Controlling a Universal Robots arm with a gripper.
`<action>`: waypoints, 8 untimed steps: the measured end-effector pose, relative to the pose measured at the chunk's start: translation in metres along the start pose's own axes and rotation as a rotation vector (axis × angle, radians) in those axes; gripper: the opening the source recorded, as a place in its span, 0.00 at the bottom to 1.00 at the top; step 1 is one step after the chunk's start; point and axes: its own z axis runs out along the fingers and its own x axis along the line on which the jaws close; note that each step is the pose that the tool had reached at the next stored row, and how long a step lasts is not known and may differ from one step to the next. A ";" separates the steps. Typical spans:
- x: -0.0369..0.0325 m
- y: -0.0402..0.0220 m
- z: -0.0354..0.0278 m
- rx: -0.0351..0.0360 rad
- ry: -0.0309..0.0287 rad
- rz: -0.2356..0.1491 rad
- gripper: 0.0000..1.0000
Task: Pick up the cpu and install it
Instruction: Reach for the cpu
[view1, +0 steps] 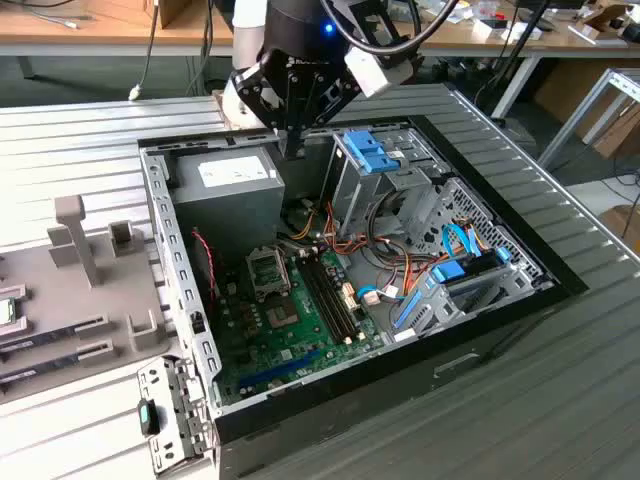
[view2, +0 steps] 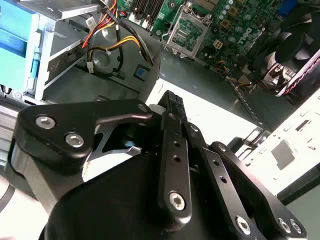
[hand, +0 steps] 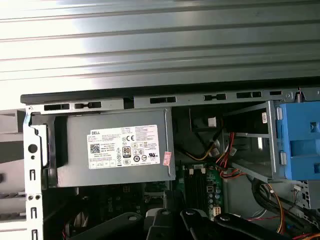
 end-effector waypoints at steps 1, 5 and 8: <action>0.0000 0.0000 0.0000 0.0000 0.0000 0.000 0.11; 0.0007 0.0000 0.0000 0.0001 0.0000 0.000 0.11; 0.0019 -0.0001 -0.0001 0.0000 0.0000 0.000 0.11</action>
